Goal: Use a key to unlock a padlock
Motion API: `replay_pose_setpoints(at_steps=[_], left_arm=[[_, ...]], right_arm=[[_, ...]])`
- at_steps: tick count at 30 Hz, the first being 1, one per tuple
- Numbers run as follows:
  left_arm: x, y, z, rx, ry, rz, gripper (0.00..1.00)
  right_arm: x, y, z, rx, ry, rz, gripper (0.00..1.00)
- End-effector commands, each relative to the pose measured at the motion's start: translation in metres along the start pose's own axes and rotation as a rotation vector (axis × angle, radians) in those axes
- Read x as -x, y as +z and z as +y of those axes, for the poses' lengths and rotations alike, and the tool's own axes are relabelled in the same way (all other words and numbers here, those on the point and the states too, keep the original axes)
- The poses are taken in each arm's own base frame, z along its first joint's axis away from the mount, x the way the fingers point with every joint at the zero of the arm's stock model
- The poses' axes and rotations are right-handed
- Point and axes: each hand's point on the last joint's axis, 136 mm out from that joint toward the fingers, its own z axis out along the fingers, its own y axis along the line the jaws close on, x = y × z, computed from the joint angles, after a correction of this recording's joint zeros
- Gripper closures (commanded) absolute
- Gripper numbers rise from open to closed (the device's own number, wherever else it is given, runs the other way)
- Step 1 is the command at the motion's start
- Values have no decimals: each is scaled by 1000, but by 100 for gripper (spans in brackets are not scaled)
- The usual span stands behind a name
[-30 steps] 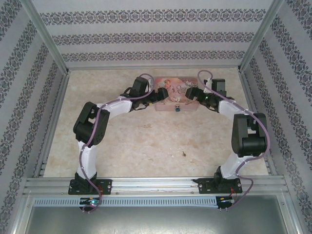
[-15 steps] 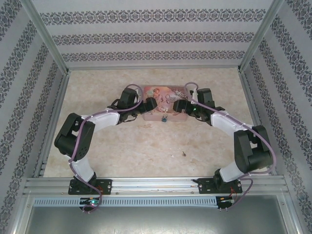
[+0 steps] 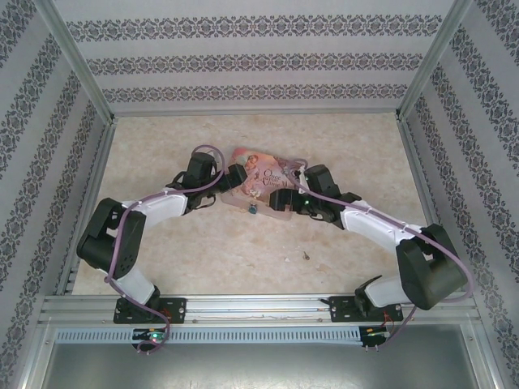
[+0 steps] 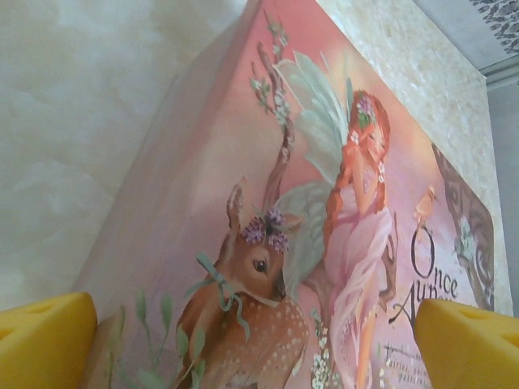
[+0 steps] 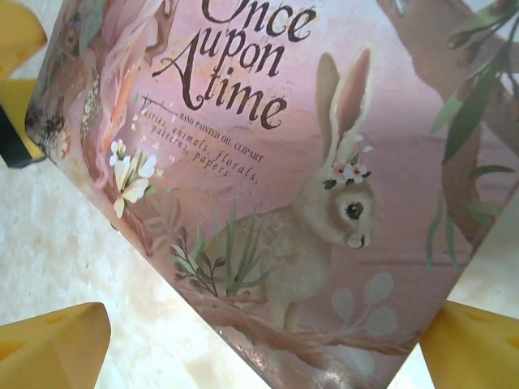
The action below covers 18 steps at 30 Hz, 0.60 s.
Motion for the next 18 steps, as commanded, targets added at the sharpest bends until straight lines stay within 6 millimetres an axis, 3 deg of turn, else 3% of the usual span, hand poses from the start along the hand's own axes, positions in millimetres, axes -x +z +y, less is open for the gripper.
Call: replay_pose_setpoints(at_steps=[1,5,8,14,18], left_arm=[[-25,-12,-34,-135,11,107,1],[-23,-24,-22,-93,7,78,1],[-19,-33,-13,-63,2,56,1],[2,-60,2,-10,-4,-11,1],[13,-85,12,24,5,-66,1]], right_arm=[[-22,0,51,179,-44,68,5],[-32,2,51,153,-48,76,4],[-26,-3,43,103,-54,35,3],[-12,-27,33,-18,-128,-26,2],[-10,-52,12,-149,-132,-49,2]])
